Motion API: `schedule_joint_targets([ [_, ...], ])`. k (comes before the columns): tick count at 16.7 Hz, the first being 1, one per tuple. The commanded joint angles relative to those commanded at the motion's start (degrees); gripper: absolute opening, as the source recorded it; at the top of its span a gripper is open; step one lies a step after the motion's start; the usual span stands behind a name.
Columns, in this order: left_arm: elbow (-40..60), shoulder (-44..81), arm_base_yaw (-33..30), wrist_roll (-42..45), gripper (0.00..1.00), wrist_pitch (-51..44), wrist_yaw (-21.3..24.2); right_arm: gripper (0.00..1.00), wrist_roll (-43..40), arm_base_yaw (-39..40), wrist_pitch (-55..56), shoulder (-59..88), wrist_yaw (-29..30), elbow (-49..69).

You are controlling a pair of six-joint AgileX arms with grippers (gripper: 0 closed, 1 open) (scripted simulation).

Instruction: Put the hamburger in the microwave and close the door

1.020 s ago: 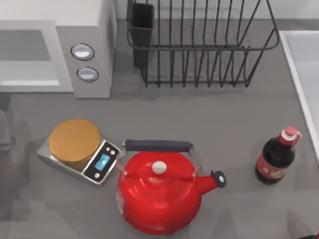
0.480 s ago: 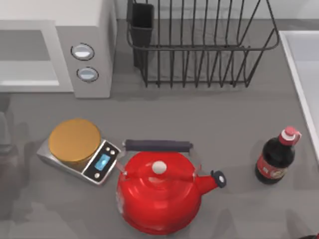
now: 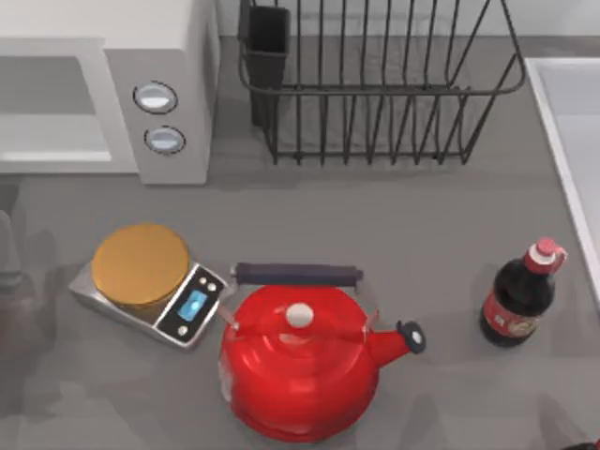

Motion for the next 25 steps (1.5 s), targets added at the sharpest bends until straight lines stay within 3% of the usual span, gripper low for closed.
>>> schedule_joint_targets([
  [3,0.00,0.00,0.00,0.00,0.00,0.00,0.00,1.00,0.00,0.00,0.00,0.00,0.00,0.00],
  [7,3.00,-4.31,0.01,-1.31,0.00,-6.70,0.20,1.00,0.00,0.00,0.00,0.00,0.00,0.00],
  [16,15.31,-11.98,-0.36,-1.53,0.00,-26.96,0.17,1.00,0.00,0.00,0.00,0.00,0.00,0.00],
  [22,15.46,-11.74,-0.22,-1.91,0.00,-26.56,0.30,1.00,0.00,0.00,0.00,0.00,0.00,0.00],
  [25,16.18,-9.85,-0.20,-5.90,0.00,-21.72,1.55,1.00,0.00,0.00,0.00,0.00,0.00,0.00],
])
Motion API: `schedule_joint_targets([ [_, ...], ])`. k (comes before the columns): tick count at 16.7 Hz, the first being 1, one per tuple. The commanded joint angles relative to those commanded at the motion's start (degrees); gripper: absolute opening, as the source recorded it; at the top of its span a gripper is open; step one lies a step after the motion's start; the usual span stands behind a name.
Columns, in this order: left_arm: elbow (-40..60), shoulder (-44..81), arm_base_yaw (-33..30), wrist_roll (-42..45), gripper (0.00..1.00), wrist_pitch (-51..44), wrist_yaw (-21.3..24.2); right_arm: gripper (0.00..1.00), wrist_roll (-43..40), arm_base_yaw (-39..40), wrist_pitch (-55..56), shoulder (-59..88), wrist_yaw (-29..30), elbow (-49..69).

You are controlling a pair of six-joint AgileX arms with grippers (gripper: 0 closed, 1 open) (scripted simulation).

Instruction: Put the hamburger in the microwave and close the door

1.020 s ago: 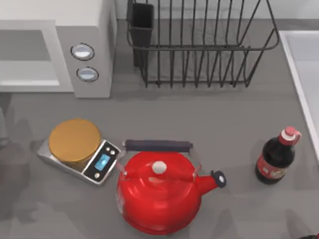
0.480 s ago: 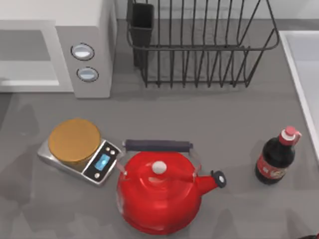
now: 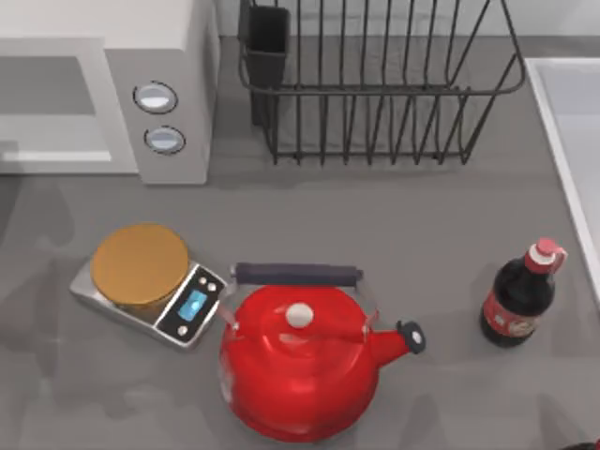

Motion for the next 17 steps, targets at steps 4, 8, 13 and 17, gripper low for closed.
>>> schedule_joint_targets([
  [4,0.79,5.01,-0.22,-10.09,0.00,14.34,3.03,1.00,0.00,0.00,0.00,0.00,0.00,0.00],
  [8,-1.68,11.13,-0.57,-23.98,0.00,37.24,6.42,1.00,0.00,0.00,0.00,0.00,0.00,0.00],
  [13,-9.61,16.98,-0.80,-43.50,0.00,70.77,9.76,1.00,0.00,0.00,0.00,0.00,0.00,0.00],
  [17,-17.85,19.34,-0.80,-57.59,0.00,93.36,11.21,1.00,0.00,0.00,0.00,0.00,0.00,0.00],
])
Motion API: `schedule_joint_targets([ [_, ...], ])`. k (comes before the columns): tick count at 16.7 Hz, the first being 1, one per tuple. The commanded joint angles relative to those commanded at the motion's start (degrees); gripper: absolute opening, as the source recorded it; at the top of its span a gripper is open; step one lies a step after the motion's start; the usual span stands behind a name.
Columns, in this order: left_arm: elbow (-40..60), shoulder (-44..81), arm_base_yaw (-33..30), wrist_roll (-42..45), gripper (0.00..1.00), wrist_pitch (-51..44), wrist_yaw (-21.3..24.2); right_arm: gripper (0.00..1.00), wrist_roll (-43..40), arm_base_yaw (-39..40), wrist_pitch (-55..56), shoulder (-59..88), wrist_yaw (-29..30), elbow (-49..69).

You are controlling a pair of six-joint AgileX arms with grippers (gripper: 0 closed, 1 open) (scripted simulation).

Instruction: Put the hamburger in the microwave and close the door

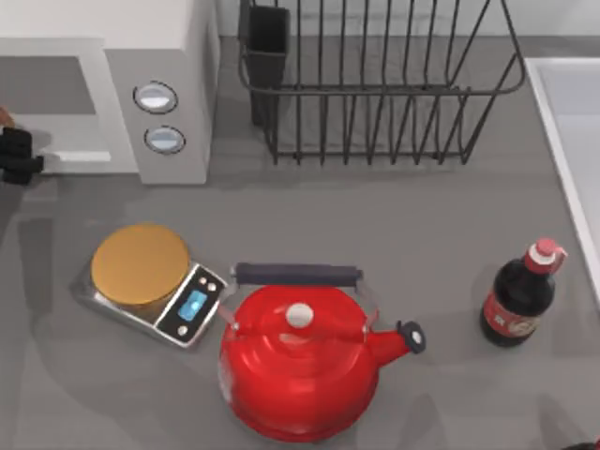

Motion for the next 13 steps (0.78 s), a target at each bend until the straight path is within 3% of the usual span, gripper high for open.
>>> schedule_joint_targets([
  [5,-6.77,0.18,0.11,-10.64,0.00,15.20,0.60,1.00,0.00,0.00,0.00,0.00,0.00,0.00],
  [13,-7.33,0.22,0.20,-11.77,0.00,16.88,0.61,1.00,0.00,0.00,0.00,0.00,0.00,0.00],
])
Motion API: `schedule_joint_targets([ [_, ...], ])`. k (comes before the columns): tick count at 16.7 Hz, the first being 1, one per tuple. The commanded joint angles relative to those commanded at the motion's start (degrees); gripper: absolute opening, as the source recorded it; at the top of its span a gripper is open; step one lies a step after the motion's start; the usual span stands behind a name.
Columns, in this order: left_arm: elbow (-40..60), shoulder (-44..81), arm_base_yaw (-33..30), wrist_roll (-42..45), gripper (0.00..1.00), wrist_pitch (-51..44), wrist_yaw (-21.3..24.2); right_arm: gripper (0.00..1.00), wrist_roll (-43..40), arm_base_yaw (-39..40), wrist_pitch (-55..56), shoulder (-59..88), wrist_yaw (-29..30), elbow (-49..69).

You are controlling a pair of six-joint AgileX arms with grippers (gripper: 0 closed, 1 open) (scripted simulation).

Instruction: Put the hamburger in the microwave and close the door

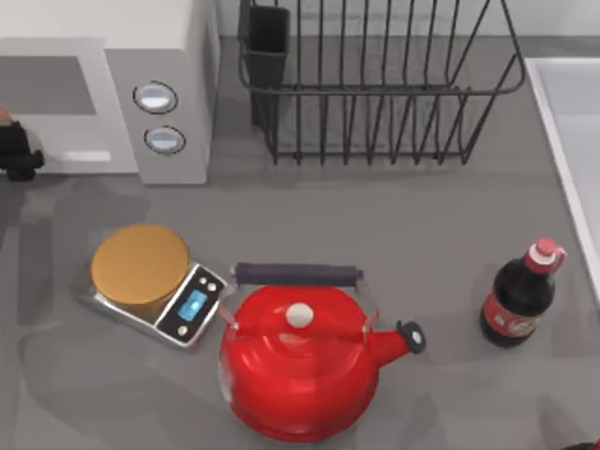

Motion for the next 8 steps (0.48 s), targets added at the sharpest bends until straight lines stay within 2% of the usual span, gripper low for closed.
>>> schedule_joint_targets([
  [4,5.66,3.89,-0.66,-0.18,0.00,-2.30,-0.33,1.00,0.00,0.00,0.00,0.00,0.00,0.00],
  [8,17.13,10.42,-1.84,-0.53,0.00,-6.62,-1.17,1.00,0.00,0.00,0.00,0.00,0.00,0.00],
])
